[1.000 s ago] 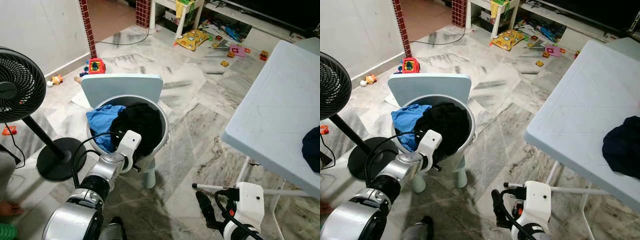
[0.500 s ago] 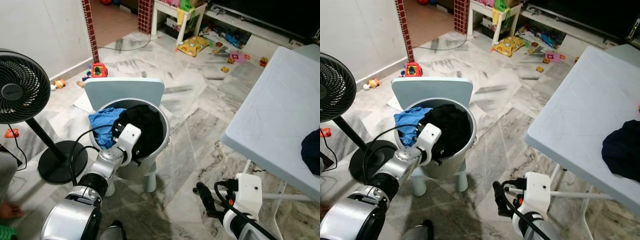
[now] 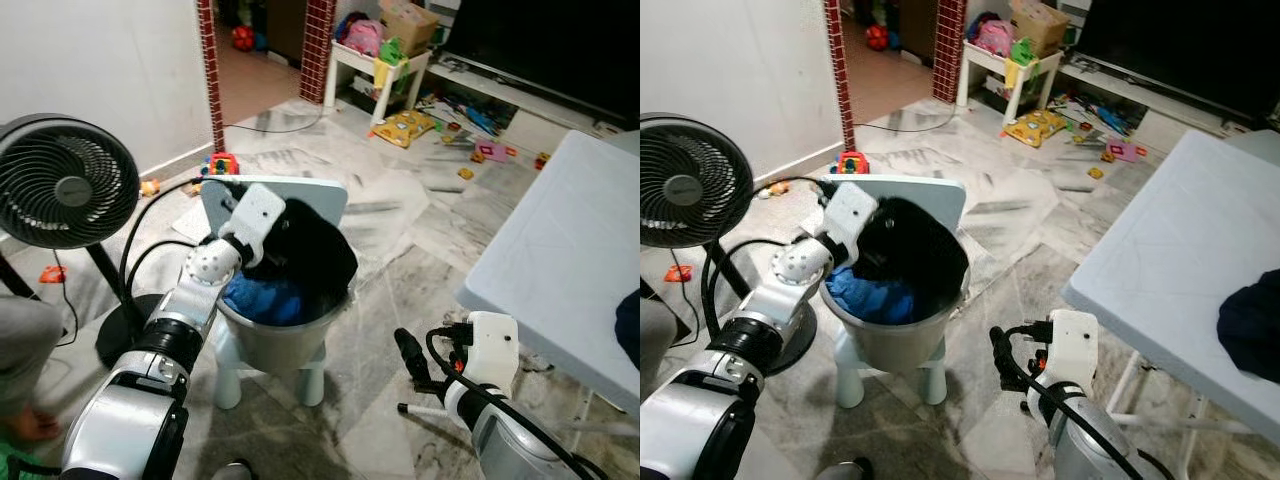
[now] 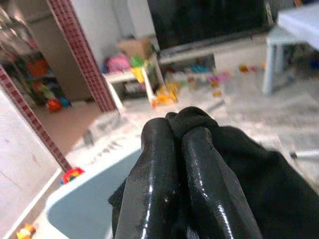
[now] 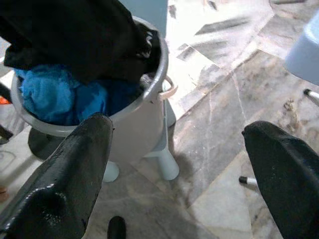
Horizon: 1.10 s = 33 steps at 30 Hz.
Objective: Hang hanger
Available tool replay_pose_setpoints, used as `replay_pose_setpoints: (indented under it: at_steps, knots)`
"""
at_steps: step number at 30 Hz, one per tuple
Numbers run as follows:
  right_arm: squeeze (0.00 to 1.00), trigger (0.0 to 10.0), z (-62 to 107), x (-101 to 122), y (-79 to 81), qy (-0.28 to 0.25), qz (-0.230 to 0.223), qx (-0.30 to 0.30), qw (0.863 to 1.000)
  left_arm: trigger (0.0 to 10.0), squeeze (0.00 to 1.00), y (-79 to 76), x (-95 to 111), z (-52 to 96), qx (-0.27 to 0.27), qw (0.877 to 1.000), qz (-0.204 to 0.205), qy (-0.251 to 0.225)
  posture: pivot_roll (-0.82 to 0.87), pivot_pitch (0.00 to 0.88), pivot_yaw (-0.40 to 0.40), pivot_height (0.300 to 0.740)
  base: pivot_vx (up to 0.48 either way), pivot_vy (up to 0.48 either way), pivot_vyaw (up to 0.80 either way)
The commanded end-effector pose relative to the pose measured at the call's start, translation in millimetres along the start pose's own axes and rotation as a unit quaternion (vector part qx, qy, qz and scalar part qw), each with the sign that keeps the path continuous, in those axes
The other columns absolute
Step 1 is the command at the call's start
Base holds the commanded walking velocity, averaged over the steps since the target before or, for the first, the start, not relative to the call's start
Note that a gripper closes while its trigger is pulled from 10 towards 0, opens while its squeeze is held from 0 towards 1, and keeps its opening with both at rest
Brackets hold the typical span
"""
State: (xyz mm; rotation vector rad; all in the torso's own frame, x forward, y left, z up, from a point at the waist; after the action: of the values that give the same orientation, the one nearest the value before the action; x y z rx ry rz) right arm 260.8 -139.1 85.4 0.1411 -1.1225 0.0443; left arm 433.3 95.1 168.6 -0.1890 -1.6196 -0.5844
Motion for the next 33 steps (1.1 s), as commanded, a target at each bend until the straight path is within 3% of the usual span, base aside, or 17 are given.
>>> replay_pose_setpoints:
  at_steps: [1,3,4,6,10,11,12,13,15,20,24,26,28,29,30,31,33]
  knots:
    - [0.00,10.0,-2.8,1.7,-9.2,-0.003,0.005,-0.012,1.000,0.0,0.00,6.2,33.1,-5.9,0.003,0.999,-0.002,-0.052,0.13,0.000,-0.110,0.740,0.000,0.000,0.00]
    - [0.00,10.0,-5.5,3.7,-11.5,-0.006,0.009,-0.012,1.000,0.0,0.00,9.2,43.2,-6.7,0.001,0.998,0.002,-0.065,0.13,0.000,-0.114,0.740,0.000,0.000,0.00]
    - [0.00,10.0,-8.2,4.8,-13.7,-0.008,0.014,-0.012,1.000,0.0,0.00,8.5,53.5,-7.8,-0.012,0.997,0.029,-0.077,0.14,0.000,-0.117,0.740,0.000,0.000,0.00]
    - [0.00,10.0,-9.4,5.2,-14.5,-0.009,0.015,-0.012,1.000,0.0,0.00,7.5,56.0,-8.5,-0.019,0.996,0.039,-0.079,0.14,0.000,-0.117,0.740,0.000,0.000,0.00]
    - [0.00,10.0,-15.4,8.9,-14.1,-0.018,0.020,-0.006,1.000,0.0,0.00,-6.4,73.6,-16.2,-0.088,0.988,0.107,-0.072,0.16,0.000,-0.118,0.740,0.000,0.000,0.00]
    - [0.00,10.0,-16.1,10.1,-13.4,-0.021,0.021,-0.004,1.000,0.0,0.00,-9.7,76.0,-17.5,-0.104,0.984,0.129,-0.066,0.16,0.000,-0.118,0.740,0.000,0.000,0.00]
    - [0.00,10.0,-17.8,12.3,-12.7,-0.026,0.022,-0.001,0.999,0.0,0.00,-21.5,80.9,-17.8,-0.154,0.972,0.169,-0.053,0.16,0.000,-0.116,0.740,0.000,0.000,0.00]
    - [0.00,10.0,-18.4,13.2,-12.6,-0.027,0.023,-0.001,0.999,0.0,0.00,-28.0,83.1,-16.8,-0.180,0.965,0.185,-0.048,0.16,0.000,-0.115,0.740,0.000,0.000,0.00]
    - [0.00,10.0,-19.4,14.2,-13.0,-0.030,0.026,0.002,0.999,0.0,0.00,-34.2,88.6,-14.8,-0.210,0.958,0.189,-0.052,0.16,0.000,-0.113,0.740,0.000,0.000,0.00]
    - [0.00,10.0,-19.4,18.6,-15.7,-0.039,0.032,0.006,0.999,0.0,0.00,-37.1,89.7,-18.5,-0.214,0.957,0.191,-0.048,0.15,0.000,-0.109,0.740,0.000,0.000,0.00]
    - [0.00,10.0,-18.8,24.1,-12.0,-0.051,0.038,0.024,0.998,0.0,0.00,-65.5,76.3,-14.1,-0.272,0.940,0.206,-0.002,0.14,0.000,-0.107,0.740,0.000,0.000,0.00]
    - [0.00,10.0,-18.5,25.3,-11.0,-0.054,0.040,0.026,0.997,0.0,0.00,-70.7,72.9,-12.3,-0.284,0.936,0.206,0.006,0.14,0.000,-0.107,0.740,0.000,0.000,0.00]
    - [0.00,10.0,-17.9,26.5,-9.5,-0.057,0.041,0.032,0.997,0.0,0.00,-79.8,53.6,-7.8,-0.301,0.934,0.189,0.046,0.13,0.000,-0.104,0.740,0.000,0.000,0.00]
    - [0.00,10.0,-17.4,25.7,-9.7,-0.055,0.044,0.033,0.997,0.0,0.00,-85.2,30.8,-1.5,-0.312,0.928,0.179,0.098,0.13,0.000,-0.104,0.740,0.000,0.000,0.00]
    - [0.00,10.0,-17.0,24.1,-10.7,-0.053,0.045,0.031,0.997,0.0,0.00,-84.7,17.2,3.0,-0.314,0.926,0.166,0.125,0.13,0.000,-0.104,0.740,0.000,0.000,0.00]
    - [0.00,10.0,-17.0,24.1,-10.7,-0.053,0.045,0.031,0.997,0.0,0.00,-84.7,17.2,3.0,-0.314,0.926,0.166,0.125,0.13,0.000,-0.104,0.740,0.000,0.000,0.00]
    - [0.00,10.0,-14.6,18.1,-13.2,-0.043,0.045,0.027,0.998,0.0,0.00,-68.9,-13.4,13.3,-0.290,0.931,0.129,0.181,0.13,0.000,-0.103,0.740,0.000,0.000,0.00]
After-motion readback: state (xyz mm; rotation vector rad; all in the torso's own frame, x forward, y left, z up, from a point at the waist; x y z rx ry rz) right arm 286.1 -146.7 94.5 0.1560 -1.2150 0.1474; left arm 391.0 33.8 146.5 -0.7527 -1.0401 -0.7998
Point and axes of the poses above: a point about 5 cm out from each wrist's last joint towards the gripper, its own z axis pointing back from the gripper into the wrist, its own x axis along the axis of the wrist's last joint, y = z × x, the point moved 6 cm from there along -z, pointing out of the wrist towards the gripper, and after that the axes turned 8 degrees about z, right-handed, at the moved point
